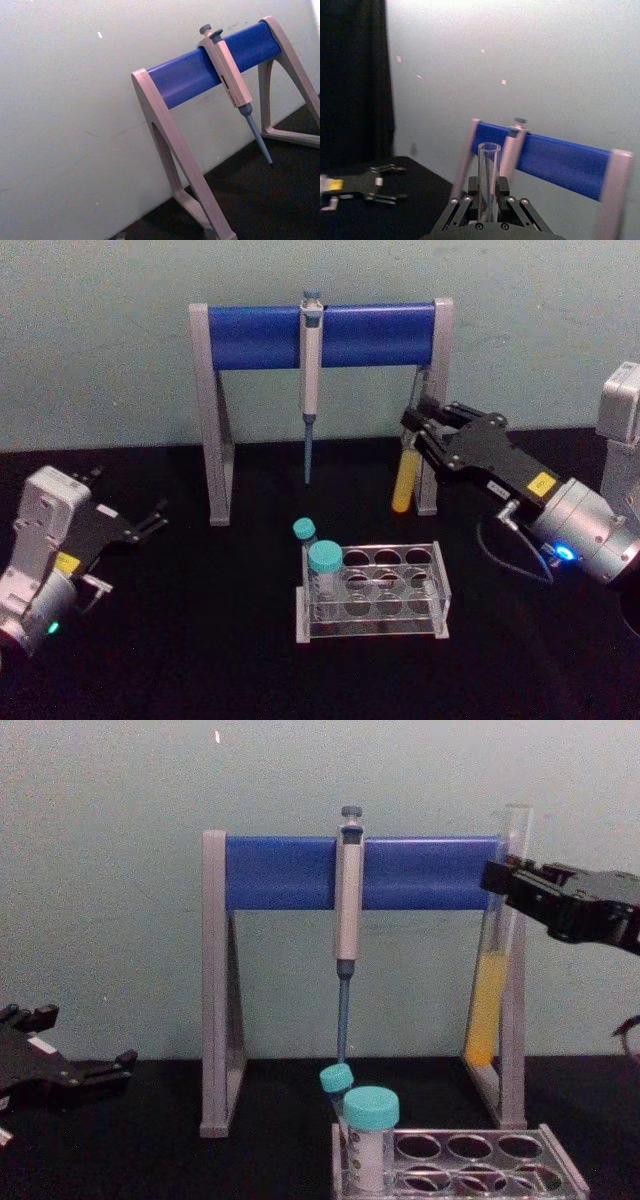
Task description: Pick up the test tube from the test tube rack, shake it, then place it back into the test tube rack.
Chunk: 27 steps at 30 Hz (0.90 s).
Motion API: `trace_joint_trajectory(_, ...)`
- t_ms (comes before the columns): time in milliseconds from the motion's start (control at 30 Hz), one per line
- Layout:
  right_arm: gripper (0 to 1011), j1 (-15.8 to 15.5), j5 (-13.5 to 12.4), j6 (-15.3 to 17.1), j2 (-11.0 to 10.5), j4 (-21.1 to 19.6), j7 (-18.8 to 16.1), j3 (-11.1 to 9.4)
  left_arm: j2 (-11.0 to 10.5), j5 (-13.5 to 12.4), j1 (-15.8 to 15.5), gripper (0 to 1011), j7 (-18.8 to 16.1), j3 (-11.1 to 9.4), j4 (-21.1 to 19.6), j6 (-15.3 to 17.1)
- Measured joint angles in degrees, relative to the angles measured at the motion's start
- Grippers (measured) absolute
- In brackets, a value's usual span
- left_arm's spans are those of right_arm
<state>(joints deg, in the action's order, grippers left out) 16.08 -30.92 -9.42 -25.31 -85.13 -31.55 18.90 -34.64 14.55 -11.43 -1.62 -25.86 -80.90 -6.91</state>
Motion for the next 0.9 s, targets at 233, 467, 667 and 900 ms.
trace_joint_trajectory(233,232,0.39,-6.01,1.99,-0.74,-0.09,-6.67,0.98,0.00,0.00,0.00,1001,0.00,0.00,0.00,0.00)
trace_joint_trajectory(467,232,-1.75,-10.39,6.14,-5.20,-3.90,-10.25,1.10,0.00,0.00,0.00,1001,0.00,0.00,0.00,0.00)
trace_joint_trajectory(667,232,-4.25,-10.18,9.68,-10.58,-8.89,-8.02,0.45,0.00,0.00,0.00,1001,0.00,0.00,0.00,0.00)
trace_joint_trajectory(900,232,-6.99,-5.95,11.95,-15.03,-13.41,1.61,-1.95,0.00,0.00,0.00,1001,0.00,0.00,0.00,0.00)
